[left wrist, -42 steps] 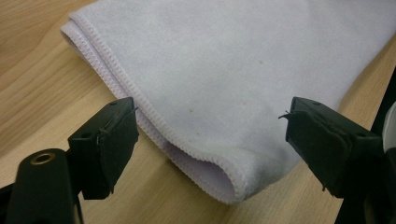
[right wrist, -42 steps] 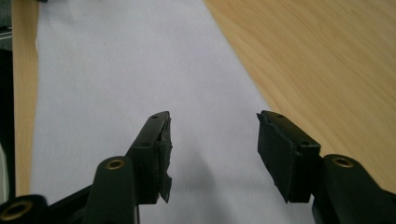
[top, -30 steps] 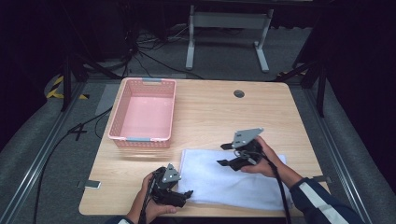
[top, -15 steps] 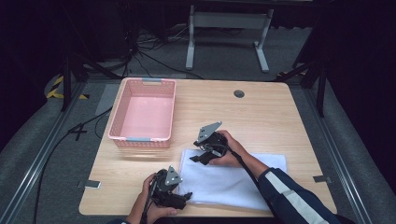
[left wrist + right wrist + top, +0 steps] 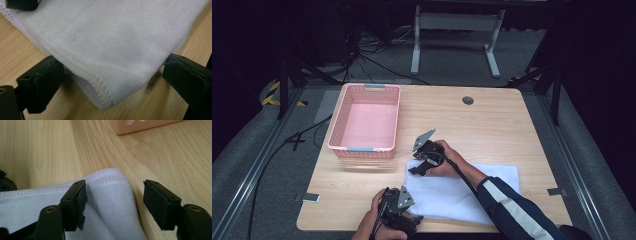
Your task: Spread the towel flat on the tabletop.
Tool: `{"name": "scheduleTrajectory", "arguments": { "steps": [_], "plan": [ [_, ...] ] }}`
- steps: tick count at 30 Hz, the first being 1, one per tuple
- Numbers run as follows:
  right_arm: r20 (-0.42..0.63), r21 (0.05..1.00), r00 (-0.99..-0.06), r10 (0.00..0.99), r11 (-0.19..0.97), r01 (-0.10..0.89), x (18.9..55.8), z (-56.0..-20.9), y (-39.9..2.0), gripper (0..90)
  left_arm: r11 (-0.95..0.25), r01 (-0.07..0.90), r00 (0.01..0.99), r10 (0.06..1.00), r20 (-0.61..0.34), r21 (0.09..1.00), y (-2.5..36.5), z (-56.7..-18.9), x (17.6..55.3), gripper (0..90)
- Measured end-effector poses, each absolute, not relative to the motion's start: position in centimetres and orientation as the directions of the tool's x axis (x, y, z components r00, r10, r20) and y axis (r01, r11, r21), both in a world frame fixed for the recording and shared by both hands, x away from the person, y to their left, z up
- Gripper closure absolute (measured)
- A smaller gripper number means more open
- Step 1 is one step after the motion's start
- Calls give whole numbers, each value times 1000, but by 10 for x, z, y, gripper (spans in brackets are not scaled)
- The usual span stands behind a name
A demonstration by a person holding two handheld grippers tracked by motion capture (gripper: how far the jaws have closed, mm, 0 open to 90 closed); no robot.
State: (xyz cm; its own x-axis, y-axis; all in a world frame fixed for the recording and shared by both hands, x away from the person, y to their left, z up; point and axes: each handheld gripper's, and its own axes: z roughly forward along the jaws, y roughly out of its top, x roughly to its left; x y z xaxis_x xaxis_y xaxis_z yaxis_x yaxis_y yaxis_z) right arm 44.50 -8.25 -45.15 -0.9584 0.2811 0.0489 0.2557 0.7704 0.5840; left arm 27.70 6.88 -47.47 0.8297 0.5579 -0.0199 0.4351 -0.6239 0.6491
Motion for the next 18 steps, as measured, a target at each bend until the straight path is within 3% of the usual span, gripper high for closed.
{"name": "scheduleTrajectory", "arguments": {
  "steps": [2, 6, 9, 13, 14, 15, 18],
  "plan": [
    [58, 584, -955, 290, 766, 268, 447, -452, -84, 355, -622, 430, 831, 556, -18, 654, 65, -475, 277, 34],
    [74, 573, -969, 236, 785, 235, 443, -450, -82, 598, -611, 429, 828, 561, -19, 665, 59, -474, 280, 82],
    [95, 566, -972, 216, 791, 231, 443, -449, -82, 681, -607, 410, 834, 551, -12, 681, 57, -472, 283, 204],
    [96, 565, -974, 207, 794, 224, 442, -448, -82, 738, -600, 415, 829, 559, -13, 684, 59, -469, 287, 520],
    [83, 562, -977, 198, 800, 210, 442, -447, -81, 743, -605, 414, 830, 558, -8, 680, 61, -467, 288, 520],
    [66, 556, -978, 196, 807, 199, 440, -446, -79, 749, -612, 418, 830, 558, -8, 672, 63, -466, 288, 611],
    [38, 553, -983, 181, 816, 171, 437, -441, -71, 760, -620, 428, 825, 565, -4, 657, 70, -464, 288, 684]
  ]
}}
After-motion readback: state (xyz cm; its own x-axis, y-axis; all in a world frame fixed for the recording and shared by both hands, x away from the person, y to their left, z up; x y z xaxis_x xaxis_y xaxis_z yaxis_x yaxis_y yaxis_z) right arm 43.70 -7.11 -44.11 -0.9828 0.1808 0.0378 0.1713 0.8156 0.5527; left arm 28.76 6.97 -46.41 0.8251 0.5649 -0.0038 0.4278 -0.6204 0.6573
